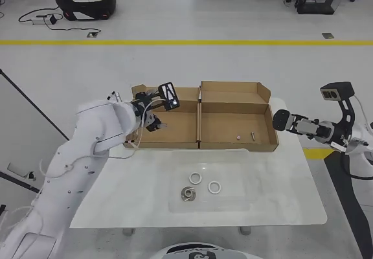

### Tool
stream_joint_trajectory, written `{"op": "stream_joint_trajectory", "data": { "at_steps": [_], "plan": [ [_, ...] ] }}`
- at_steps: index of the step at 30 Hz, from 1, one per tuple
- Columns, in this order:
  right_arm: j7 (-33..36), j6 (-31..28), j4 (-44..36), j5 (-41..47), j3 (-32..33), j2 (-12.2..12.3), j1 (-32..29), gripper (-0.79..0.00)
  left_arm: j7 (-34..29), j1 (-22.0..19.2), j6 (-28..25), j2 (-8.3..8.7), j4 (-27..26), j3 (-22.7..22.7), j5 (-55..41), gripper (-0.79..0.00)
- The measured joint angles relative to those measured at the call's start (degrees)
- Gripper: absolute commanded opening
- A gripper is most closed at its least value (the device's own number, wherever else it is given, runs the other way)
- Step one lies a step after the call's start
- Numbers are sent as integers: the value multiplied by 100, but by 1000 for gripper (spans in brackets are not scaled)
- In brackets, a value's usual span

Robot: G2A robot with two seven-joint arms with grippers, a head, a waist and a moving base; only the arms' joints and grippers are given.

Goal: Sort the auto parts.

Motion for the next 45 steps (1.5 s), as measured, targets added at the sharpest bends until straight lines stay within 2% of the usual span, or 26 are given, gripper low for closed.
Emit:
{"op": "stream_joint_trajectory", "data": {
  "at_steps": [15, 24, 31, 45],
  "plan": [
    [0, 0, 0, 0, 0, 0, 0, 0, -546, -1576, 544, 39, 492, 2286, -1472, 0],
    [0, 0, 0, 0, 0, 0, 0, 0, -1074, -2234, 1074, -68, 739, 3265, -2469, 0],
    [0, 0, 0, 0, 0, 0, 0, 0, -1188, -2520, 1190, -176, 846, 3746, -2867, 0],
    [0, 0, 0, 0, 0, 0, 0, 0, -1078, -2500, 1411, -574, 1204, 4341, -2849, 0]
  ]
}}
